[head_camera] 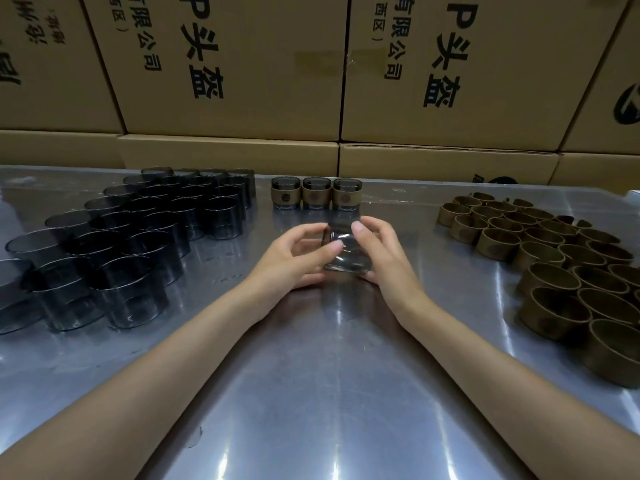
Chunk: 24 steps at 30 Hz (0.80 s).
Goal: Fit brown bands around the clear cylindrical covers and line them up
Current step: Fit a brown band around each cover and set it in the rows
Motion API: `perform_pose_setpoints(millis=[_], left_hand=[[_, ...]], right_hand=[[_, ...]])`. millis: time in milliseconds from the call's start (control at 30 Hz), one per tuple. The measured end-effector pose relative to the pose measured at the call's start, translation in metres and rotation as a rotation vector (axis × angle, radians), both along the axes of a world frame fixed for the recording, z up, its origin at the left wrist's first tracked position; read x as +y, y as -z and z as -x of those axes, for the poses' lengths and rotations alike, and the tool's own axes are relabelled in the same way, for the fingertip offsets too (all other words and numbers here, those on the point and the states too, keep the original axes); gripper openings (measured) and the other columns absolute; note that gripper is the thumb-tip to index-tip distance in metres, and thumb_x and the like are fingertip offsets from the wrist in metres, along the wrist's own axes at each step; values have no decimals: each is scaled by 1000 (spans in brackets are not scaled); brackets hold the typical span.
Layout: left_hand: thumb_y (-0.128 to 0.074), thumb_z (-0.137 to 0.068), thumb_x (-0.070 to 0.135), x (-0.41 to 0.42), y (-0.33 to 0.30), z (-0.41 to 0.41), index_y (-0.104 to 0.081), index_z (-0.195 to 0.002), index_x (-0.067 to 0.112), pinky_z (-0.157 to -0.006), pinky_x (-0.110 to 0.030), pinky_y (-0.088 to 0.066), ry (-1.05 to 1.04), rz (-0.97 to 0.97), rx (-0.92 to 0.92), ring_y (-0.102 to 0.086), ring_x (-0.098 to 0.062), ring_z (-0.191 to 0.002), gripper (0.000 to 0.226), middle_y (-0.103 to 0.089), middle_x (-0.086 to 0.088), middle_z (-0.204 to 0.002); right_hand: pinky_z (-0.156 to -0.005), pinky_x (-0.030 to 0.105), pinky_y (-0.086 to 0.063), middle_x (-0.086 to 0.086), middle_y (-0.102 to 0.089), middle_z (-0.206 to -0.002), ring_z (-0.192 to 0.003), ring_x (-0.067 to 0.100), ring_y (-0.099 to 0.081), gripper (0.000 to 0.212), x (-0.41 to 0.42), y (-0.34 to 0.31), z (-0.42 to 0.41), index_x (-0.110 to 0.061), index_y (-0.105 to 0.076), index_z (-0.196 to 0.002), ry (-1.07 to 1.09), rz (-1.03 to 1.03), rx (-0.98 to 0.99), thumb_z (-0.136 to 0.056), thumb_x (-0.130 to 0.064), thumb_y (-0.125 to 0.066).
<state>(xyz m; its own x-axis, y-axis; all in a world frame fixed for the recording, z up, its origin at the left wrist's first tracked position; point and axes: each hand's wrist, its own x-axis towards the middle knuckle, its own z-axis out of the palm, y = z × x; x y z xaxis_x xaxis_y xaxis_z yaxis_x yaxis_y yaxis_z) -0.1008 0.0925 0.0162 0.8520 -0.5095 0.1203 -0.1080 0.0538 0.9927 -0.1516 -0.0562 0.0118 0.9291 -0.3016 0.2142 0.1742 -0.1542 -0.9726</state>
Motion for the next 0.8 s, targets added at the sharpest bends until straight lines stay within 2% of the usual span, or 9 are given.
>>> perform_pose_setpoints(millis=[133, 233, 300, 367, 433, 533, 600, 700, 800], left_hand=[[-73, -71, 15, 8, 2, -5, -60, -122, 27, -75, -20, -55, 86, 151, 40, -68, -6, -100, 54, -67, 5, -114], [-69, -80, -2, 7, 2, -7, -54, -130, 28, -82, -24, -56, 118, 106, 29, -67, -8, -103, 59, -61, 2, -122], [-69, -80, 5, 5, -1, -8, -51, -132, 28, -87, -27, -55, 106, 96, 70, -68, -12, -101, 60, -61, -3, -124], [-78, -72, 25, 4, -4, -7, -48, -133, 26, -83, -26, -56, 62, 114, 127, -70, -14, -95, 68, -64, -4, -119], [-73, -66, 46, 2, -5, -6, -48, -133, 22, -79, -27, -57, 13, 112, 156, -72, -18, -90, 76, -68, -4, -114], [-69, -58, 62, 0, -6, -6, -55, -126, 18, -83, -32, -57, -15, 14, 145, -73, -23, -90, 82, -70, -5, -113], [-67, -63, 62, 1, -6, -6, -61, -120, 16, -87, -31, -55, 32, -53, 121, -73, -20, -92, 74, -73, -3, -109], [-71, -75, 34, 6, -1, -9, -62, -119, 12, -84, -28, -56, 106, 85, 138, -70, -19, -99, 51, -71, -6, -113], [-70, -69, 2, 12, 4, -13, -57, -129, 13, -85, -26, -56, 116, 230, 153, -65, -18, -110, 62, -60, -6, -128]], right_hand=[[-105, 39, -43, -9, -57, -128, -120, 10, -54, 52, 2, 1, -1, -26, -44, -136, -3, 86, 61, -91, -51, -54], [-82, 23, -54, -5, -60, -120, -106, 8, -62, 40, 2, -1, 2, -23, -48, -126, -59, 17, 13, -90, -29, -65], [-71, 22, -54, -1, -58, -118, -94, 9, -64, 43, 2, -1, 5, -22, -47, -120, -97, 22, -21, -85, -15, -71], [-76, 28, -56, 1, -54, -118, -98, 18, -65, 49, 2, -2, 6, -21, -45, -116, -106, 63, -45, -80, -6, -75], [-85, 31, -55, 0, -53, -116, -105, 20, -63, 52, 2, -1, 6, -23, -44, -112, -92, 106, -91, -77, -2, -77], [-85, 15, -48, -2, -53, -114, -105, 3, -58, 56, 1, 0, 6, -24, -42, -109, -48, 191, -178, -73, 1, -78], [-85, 13, -45, -2, -54, -114, -103, -5, -56, 57, 0, 1, 5, -25, -41, -109, -27, 242, -196, -73, 0, -78], [-93, 23, -48, -5, -54, -117, -110, -2, -55, 59, 1, 4, 3, -25, -40, -115, -50, 265, -178, -75, -3, -77], [-88, 1, -36, -16, -48, -121, -109, -19, -45, 66, 1, 6, 2, -32, -36, -124, -69, 313, -155, -77, -9, -77]])
